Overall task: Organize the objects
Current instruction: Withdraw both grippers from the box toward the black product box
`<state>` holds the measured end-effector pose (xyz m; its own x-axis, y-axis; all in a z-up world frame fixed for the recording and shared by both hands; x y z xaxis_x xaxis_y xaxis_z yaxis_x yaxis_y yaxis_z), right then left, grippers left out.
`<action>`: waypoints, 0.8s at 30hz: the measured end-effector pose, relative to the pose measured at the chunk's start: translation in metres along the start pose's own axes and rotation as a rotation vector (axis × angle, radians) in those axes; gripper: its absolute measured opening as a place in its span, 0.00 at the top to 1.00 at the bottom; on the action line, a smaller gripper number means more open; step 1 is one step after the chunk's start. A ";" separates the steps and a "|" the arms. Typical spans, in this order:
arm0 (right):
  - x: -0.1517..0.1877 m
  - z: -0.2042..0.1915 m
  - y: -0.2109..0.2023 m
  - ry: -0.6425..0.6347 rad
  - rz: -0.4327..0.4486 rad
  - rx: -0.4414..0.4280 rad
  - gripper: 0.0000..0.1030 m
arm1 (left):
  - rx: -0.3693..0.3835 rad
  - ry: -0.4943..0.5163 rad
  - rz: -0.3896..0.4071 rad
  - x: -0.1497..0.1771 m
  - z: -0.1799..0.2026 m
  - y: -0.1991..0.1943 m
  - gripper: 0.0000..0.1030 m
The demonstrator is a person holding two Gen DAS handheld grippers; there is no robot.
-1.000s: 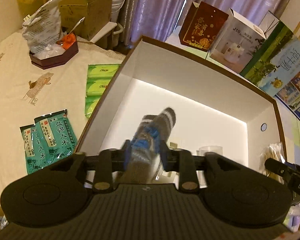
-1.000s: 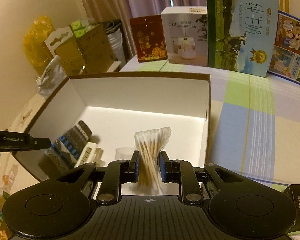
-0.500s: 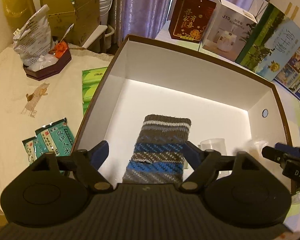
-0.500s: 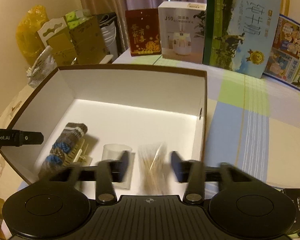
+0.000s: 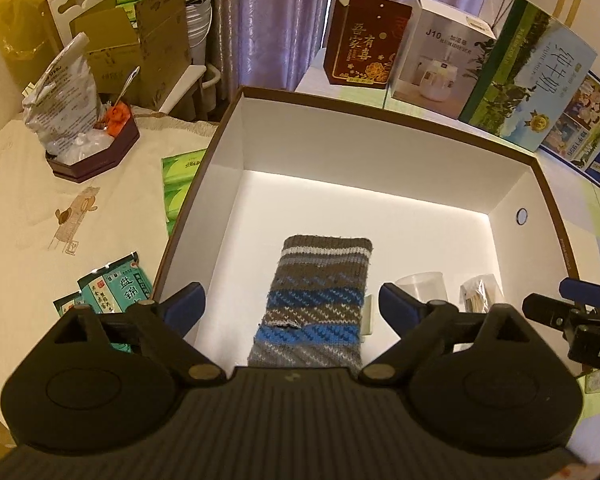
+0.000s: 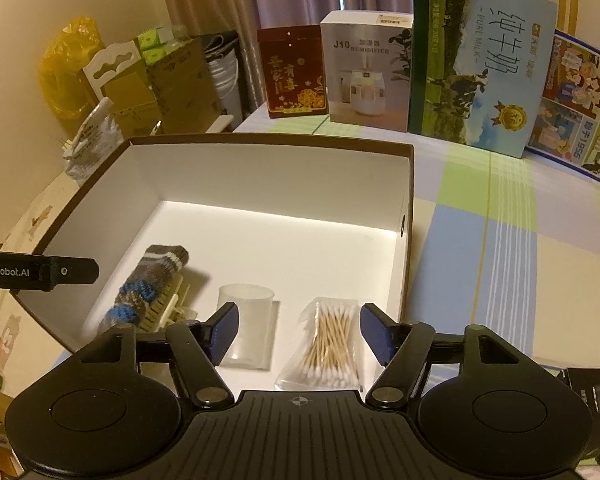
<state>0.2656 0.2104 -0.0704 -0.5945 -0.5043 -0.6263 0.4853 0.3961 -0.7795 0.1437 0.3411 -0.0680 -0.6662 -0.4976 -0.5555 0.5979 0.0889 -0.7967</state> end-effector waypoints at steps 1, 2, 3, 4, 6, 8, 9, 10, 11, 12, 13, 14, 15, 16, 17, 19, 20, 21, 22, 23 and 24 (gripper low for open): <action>0.001 0.000 -0.002 0.002 0.001 -0.002 0.36 | 0.003 0.002 0.000 0.000 0.001 -0.001 0.10; 0.001 0.000 -0.003 0.003 0.002 -0.004 0.35 | 0.007 0.004 -0.001 0.001 0.003 -0.002 0.10; 0.001 0.000 -0.005 0.004 0.004 -0.005 0.35 | 0.011 0.006 -0.001 0.001 0.005 -0.004 0.10; 0.002 0.000 -0.007 0.006 0.006 -0.005 0.35 | 0.014 0.010 -0.002 0.002 0.006 -0.005 0.10; 0.003 0.000 -0.010 0.011 0.010 -0.008 0.34 | 0.014 0.017 -0.004 0.004 0.009 -0.006 0.10; 0.004 0.001 -0.014 0.017 0.014 -0.010 0.34 | 0.019 0.022 -0.003 0.005 0.012 -0.008 0.10; 0.005 0.002 -0.015 0.018 0.016 -0.012 0.34 | 0.023 0.025 -0.003 0.006 0.014 -0.010 0.10; 0.006 0.002 -0.017 0.020 0.017 -0.012 0.34 | 0.025 0.028 -0.003 0.007 0.016 -0.011 0.10; 0.006 0.002 -0.019 0.022 0.019 -0.012 0.33 | 0.029 0.032 -0.002 0.008 0.017 -0.013 0.10; 0.007 0.003 -0.021 0.024 0.022 -0.012 0.33 | 0.031 0.034 -0.001 0.008 0.019 -0.014 0.10; 0.008 0.004 -0.023 0.027 0.024 -0.014 0.33 | 0.033 0.035 0.000 0.009 0.021 -0.015 0.10; 0.009 0.004 -0.025 0.030 0.027 -0.016 0.33 | 0.036 0.037 0.001 0.010 0.023 -0.017 0.10; 0.010 0.005 -0.027 0.032 0.029 -0.015 0.33 | 0.039 0.040 0.003 0.011 0.025 -0.019 0.10; 0.011 0.005 -0.030 0.036 0.032 -0.016 0.33 | 0.041 0.042 0.003 0.013 0.027 -0.020 0.10; 0.012 0.006 -0.032 0.038 0.033 -0.018 0.33 | 0.044 0.046 0.003 0.014 0.030 -0.022 0.10; 0.015 0.008 -0.036 0.042 0.036 -0.019 0.33 | 0.050 0.053 0.003 0.016 0.035 -0.025 0.10; 0.016 0.009 -0.039 0.045 0.038 -0.020 0.33 | 0.052 0.056 0.002 0.018 0.037 -0.027 0.10; 0.017 0.010 -0.041 0.047 0.040 -0.022 0.33 | 0.055 0.060 0.003 0.019 0.040 -0.029 0.10; 0.019 0.011 -0.044 0.049 0.042 -0.023 0.33 | 0.058 0.064 0.003 0.020 0.043 -0.031 0.10; 0.020 0.012 -0.046 0.051 0.043 -0.024 0.33 | 0.063 0.067 0.005 0.022 0.046 -0.033 0.10; 0.022 0.013 -0.048 0.052 0.045 -0.025 0.33 | 0.067 0.071 0.007 0.024 0.049 -0.035 0.10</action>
<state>0.2376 0.1704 -0.0462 -0.6055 -0.4453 -0.6597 0.4965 0.4364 -0.7503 0.1290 0.2840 -0.0416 -0.6902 -0.4349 -0.5783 0.6296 0.0327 -0.7762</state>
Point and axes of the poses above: each gripper's, at about its wrist camera, not at the fingertips, and y roughly the way its jaws point, z to its right, x to its underside, the point moved 2 cm from there along y, roughly the way its jaws point, and after that the axes turned 12 degrees about x, right-handed, at the moved point
